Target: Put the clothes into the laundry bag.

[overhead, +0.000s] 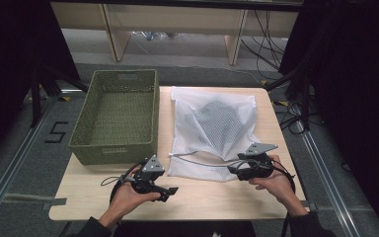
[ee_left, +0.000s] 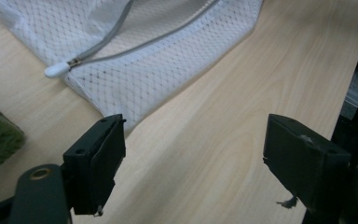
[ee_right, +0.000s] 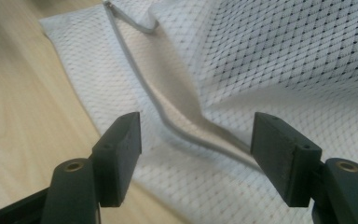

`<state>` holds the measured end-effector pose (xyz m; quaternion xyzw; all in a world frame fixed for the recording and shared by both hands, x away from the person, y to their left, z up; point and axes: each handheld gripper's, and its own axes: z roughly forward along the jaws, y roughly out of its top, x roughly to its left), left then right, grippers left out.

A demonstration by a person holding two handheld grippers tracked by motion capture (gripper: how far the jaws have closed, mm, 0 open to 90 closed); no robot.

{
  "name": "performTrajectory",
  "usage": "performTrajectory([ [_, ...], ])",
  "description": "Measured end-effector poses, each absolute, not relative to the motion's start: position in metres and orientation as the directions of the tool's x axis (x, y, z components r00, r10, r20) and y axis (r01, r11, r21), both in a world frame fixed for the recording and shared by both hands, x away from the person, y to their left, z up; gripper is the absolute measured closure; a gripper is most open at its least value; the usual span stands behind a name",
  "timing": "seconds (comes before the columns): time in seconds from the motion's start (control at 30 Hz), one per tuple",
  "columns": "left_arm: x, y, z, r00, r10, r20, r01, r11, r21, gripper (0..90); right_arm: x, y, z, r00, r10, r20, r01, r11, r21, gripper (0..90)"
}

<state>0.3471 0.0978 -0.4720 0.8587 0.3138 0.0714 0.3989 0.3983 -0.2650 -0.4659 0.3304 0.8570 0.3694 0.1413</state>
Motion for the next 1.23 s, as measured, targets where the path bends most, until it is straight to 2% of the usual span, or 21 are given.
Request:
performTrajectory([
  [0.33,0.328,0.092,-0.477,0.816,0.568,-0.105,0.462,-0.533,0.709,21.6,0.372,-0.264,-0.470,-0.769,0.639,-0.003,0.449,0.544,0.709,34.2],
  [0.53,0.319,0.088,-0.477,0.821,0.561,-0.103,0.459,-0.543,0.703,22.2,0.355,-0.264,-0.471,-0.779,0.625,-0.041,0.434,0.585,0.685,34.0],
  [0.6,0.319,0.089,-0.477,0.829,0.554,-0.076,0.442,-0.566,0.695,22.4,0.352,-0.263,-0.474,-0.778,0.625,-0.064,0.423,0.596,0.683,34.0],
  [0.77,0.322,0.092,-0.477,0.810,0.581,-0.081,0.461,-0.544,0.701,22.4,0.352,-0.263,-0.476,-0.783,0.618,-0.068,0.421,0.607,0.674,34.0],
  [1.23,0.323,0.088,-0.480,0.818,0.568,-0.088,0.461,-0.557,0.691,22.4,0.353,-0.263,-0.476,-0.787,0.613,-0.067,0.416,0.607,0.677,34.0],
])
